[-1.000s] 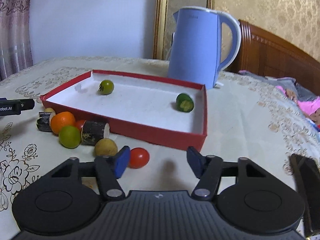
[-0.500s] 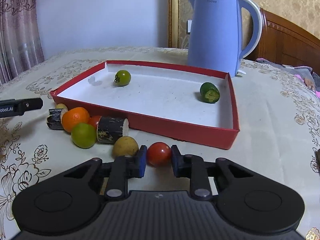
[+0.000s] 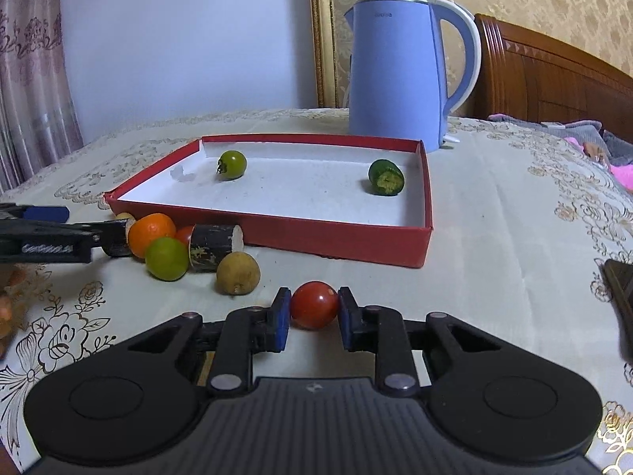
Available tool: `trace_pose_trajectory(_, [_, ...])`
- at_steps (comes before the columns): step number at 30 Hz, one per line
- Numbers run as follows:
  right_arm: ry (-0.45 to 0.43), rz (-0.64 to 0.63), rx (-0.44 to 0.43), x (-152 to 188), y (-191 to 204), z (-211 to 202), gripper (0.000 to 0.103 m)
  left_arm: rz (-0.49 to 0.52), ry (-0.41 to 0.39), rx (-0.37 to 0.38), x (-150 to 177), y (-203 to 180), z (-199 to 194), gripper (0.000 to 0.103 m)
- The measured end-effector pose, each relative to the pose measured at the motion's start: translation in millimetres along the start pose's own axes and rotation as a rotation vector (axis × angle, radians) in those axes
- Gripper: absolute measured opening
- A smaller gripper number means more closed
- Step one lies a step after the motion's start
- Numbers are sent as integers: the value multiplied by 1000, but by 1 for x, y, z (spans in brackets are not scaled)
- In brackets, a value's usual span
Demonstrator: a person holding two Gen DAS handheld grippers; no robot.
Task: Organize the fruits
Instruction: 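Grasp the red cherry tomato with the right gripper, then grasp the dark cylindrical chunk with the left gripper while the right gripper holds the red tomato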
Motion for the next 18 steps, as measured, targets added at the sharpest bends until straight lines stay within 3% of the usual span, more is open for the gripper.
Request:
trace_pose_trajectory(3, [-4,-1,-4,0,0,0,24,-45,60,-18,-4,5,8,100])
trace_pose_trajectory(7, [-11,3,-10,0,0,-1,24,-74,144,9,0,24,10,90])
trace_pose_trajectory(10, [-18,6,-16,1,0,-1,24,-39,123,-24,7,39,2,87])
trace_pose_trajectory(15, [-20,9,-19,0,2,1,24,-3,45,17,6,42,-8,86])
trace_pose_trajectory(18, [-21,11,-19,0,3,1,24,-12,48,37,1,34,-4,87])
Point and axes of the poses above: each gripper's, at about its wrist camera, not at the fingertips, and z roughly the way its jaws point, y to its left, x to its underside, the point moved 2 cm from there along z, roughly the way its jaws point, and after that the axes turned 15 degrees about -x, right-handed, at the moved point
